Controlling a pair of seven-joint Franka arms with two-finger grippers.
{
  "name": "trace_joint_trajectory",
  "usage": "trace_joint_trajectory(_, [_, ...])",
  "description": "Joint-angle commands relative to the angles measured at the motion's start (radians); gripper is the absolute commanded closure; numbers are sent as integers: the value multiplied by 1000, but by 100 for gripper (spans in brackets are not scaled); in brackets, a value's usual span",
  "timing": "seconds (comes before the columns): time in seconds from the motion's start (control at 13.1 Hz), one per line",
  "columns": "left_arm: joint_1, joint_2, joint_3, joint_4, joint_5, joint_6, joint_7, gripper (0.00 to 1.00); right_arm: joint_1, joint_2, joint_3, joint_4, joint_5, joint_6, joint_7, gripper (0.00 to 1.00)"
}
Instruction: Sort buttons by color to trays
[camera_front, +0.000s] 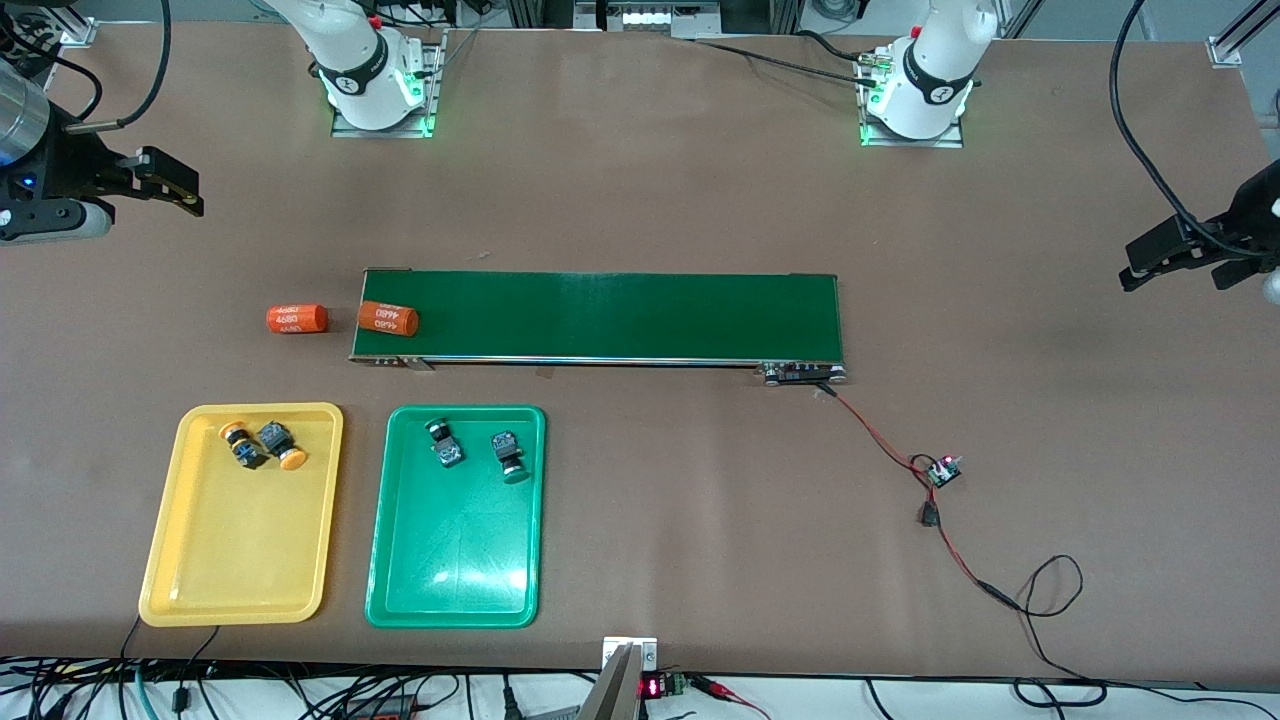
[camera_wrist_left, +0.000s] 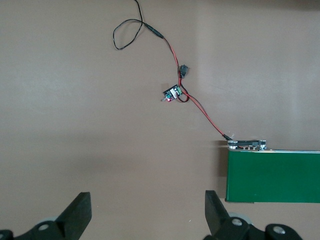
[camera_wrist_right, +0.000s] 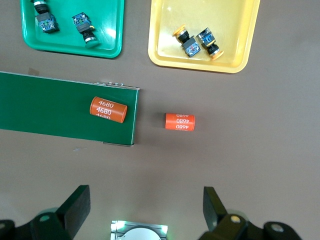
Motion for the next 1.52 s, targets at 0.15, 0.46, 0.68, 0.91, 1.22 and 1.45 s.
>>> trace_joint_trajectory(0.15, [2,-50,-13,-79,-4,37,14,0,-11,-2,-4,-31,-3,20,32,0])
trace_joint_trajectory(0.46, [4,-50,-16,-82,-14,54,14,0,-9,16,-5,-24,4,37,32,0])
trace_joint_trajectory(0.68, [5,-68,-13,-91,-22,-10,12,0,3,11,-2,-22,5,37,35,0])
trace_joint_trajectory(0.91, [4,-75,-14,-92,-8,-24,11,0,-3,11,-4,-22,5,37,33,0])
trace_joint_trajectory(1.22, [4,-76,-14,-95,-7,8,12,0,-6,11,-8,-22,7,38,33,0])
trace_joint_trajectory(1.45, [4,-74,-13,-97,-7,8,12,0,-6,13,-11,-22,7,40,32,0])
